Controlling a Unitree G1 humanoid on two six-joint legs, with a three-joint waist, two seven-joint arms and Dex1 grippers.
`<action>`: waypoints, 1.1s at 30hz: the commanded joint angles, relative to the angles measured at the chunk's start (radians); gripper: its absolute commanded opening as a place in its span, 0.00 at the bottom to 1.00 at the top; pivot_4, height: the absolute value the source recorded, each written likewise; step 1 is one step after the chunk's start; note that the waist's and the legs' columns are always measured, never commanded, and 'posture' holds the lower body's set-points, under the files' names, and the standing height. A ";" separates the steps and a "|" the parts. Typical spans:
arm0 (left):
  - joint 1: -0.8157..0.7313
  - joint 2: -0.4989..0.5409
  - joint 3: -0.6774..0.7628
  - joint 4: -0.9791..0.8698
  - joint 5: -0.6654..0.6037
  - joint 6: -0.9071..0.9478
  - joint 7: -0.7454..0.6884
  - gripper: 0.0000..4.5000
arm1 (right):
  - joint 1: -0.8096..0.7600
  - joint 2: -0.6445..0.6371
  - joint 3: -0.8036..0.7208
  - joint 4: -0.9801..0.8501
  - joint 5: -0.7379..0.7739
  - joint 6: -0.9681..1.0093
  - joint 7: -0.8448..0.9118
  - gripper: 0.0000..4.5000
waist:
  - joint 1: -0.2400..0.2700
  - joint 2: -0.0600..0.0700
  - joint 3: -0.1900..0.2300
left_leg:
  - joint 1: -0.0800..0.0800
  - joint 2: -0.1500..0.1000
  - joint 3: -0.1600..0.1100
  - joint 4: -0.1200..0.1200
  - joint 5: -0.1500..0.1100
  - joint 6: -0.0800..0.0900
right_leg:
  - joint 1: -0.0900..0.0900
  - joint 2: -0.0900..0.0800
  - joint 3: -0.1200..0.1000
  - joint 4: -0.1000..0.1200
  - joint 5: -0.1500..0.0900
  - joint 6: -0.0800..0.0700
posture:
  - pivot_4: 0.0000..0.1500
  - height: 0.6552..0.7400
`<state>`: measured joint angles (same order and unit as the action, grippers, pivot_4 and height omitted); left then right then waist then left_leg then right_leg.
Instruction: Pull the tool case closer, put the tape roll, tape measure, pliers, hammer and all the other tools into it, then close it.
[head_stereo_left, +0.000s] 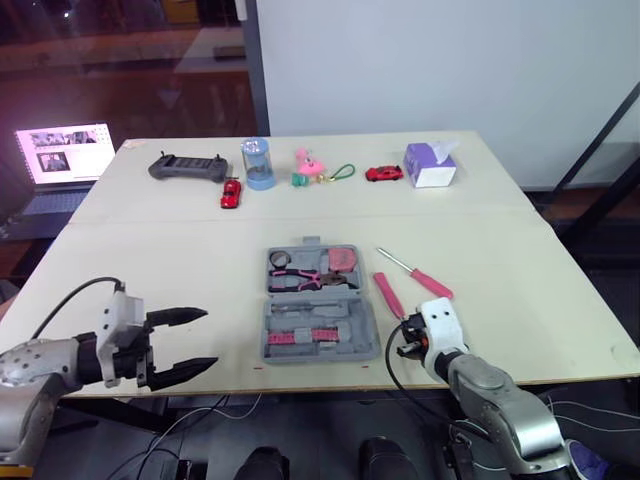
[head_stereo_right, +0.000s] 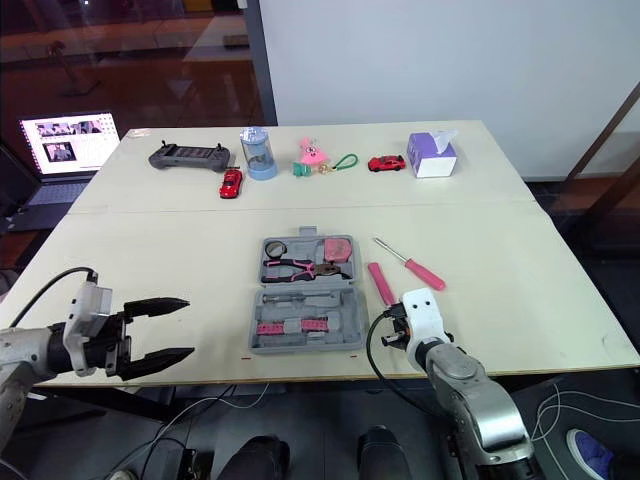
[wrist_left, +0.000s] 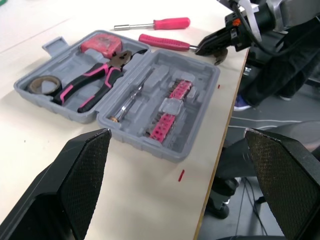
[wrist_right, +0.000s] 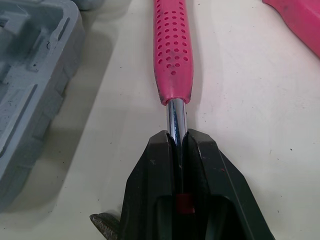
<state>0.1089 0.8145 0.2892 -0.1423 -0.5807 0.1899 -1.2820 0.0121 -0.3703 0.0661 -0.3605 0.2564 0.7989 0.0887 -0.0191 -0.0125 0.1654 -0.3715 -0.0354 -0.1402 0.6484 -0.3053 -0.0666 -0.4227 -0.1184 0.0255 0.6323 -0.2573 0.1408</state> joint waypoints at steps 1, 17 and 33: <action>-0.009 -0.001 0.007 -0.041 -0.017 0.018 0.019 1.00 | 0.014 0.014 -0.029 -0.018 -0.012 -0.001 0.002 0.02 | 0.000 0.000 0.000 | 0.000 0.000 0.000 0.000 0.000 0.000 | 0.000 0.000 0.000 0.000 0.000 0.000 | 1.00 1.00; -0.069 0.003 -0.005 -0.001 -0.003 0.062 0.020 1.00 | -0.405 -0.448 0.069 -0.376 0.217 0.362 0.478 0.02 | -0.003 0.003 0.002 | -0.001 0.000 -0.001 0.000 0.000 0.000 | -0.001 0.000 -0.001 -0.001 0.000 0.000 | 1.00 1.00; -0.070 -0.010 -0.065 0.083 0.057 -0.047 -0.054 1.00 | -1.120 -0.344 0.697 0.007 0.113 0.478 0.807 0.02 | -0.006 0.004 0.003 | -0.003 0.000 0.000 0.000 0.000 -0.001 | -0.004 -0.001 -0.001 0.000 0.000 0.000 | 1.00 1.00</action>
<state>0.0322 0.8066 0.2175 -0.0501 -0.5295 0.1693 -1.3233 -1.0690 -0.7325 0.7483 -0.3803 0.3971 1.2773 0.8934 -0.0255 -0.0085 0.1682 -0.3747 -0.0355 -0.1402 0.6487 -0.3049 -0.0673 -0.4272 -0.1190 0.0247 0.6326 -0.2570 0.1406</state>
